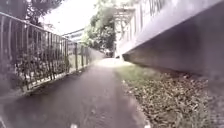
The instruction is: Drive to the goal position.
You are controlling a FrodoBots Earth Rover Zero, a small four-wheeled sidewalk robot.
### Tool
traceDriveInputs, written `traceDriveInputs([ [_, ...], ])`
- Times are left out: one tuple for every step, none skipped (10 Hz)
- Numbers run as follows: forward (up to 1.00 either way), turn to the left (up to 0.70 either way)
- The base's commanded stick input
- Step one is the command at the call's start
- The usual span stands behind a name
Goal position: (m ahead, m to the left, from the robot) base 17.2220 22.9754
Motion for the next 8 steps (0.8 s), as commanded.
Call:
traceDriveInputs([
  [1.0, 0.0],
  [1.0, 0.0],
  [1.0, 0.0],
  [1.0, 0.0],
  [1.0, 0.0],
  [1.0, 0.0],
  [1.0, 0.0],
  [1.0, 0.0],
])
